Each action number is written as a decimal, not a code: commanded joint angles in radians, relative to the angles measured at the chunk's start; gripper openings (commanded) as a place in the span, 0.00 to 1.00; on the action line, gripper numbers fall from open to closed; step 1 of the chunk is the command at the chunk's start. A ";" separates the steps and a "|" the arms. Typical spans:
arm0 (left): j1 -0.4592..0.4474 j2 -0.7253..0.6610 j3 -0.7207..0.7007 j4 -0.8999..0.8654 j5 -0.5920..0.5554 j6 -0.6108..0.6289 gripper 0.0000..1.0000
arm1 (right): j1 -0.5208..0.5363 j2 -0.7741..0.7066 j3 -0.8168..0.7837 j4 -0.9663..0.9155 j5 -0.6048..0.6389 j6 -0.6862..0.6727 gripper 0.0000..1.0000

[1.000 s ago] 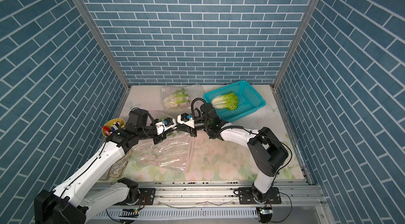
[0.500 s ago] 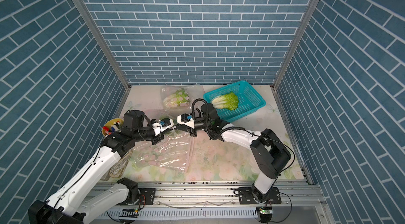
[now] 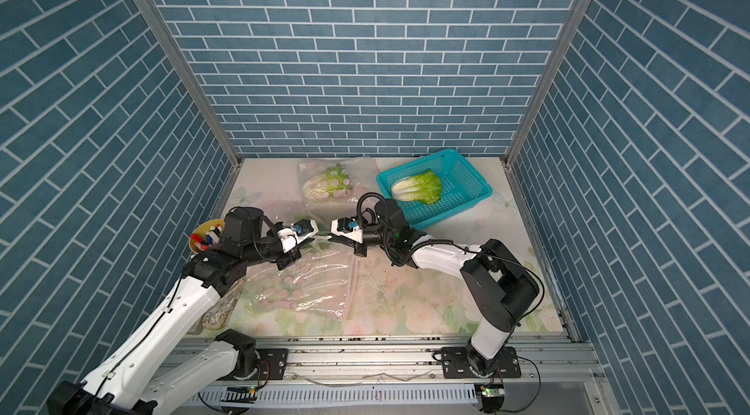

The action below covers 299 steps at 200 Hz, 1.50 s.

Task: Open the zip-top bag and take out the chinese cabbages
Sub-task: Unzip the zipper on the zipper food storage bag.

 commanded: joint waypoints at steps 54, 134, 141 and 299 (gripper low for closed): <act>0.008 -0.076 0.002 0.010 -0.037 -0.027 0.00 | -0.009 -0.052 -0.143 -0.061 0.150 -0.054 0.00; 0.008 -0.097 0.011 0.010 -0.043 -0.039 0.00 | -0.036 -0.078 -0.250 -0.047 0.236 -0.049 0.00; 0.008 -0.100 0.010 0.010 -0.043 -0.040 0.00 | -0.038 -0.078 -0.256 -0.044 0.240 -0.048 0.00; 0.019 -0.117 -0.001 -0.007 -0.043 -0.041 0.00 | -0.091 -0.066 -0.270 -0.178 0.255 -0.060 0.00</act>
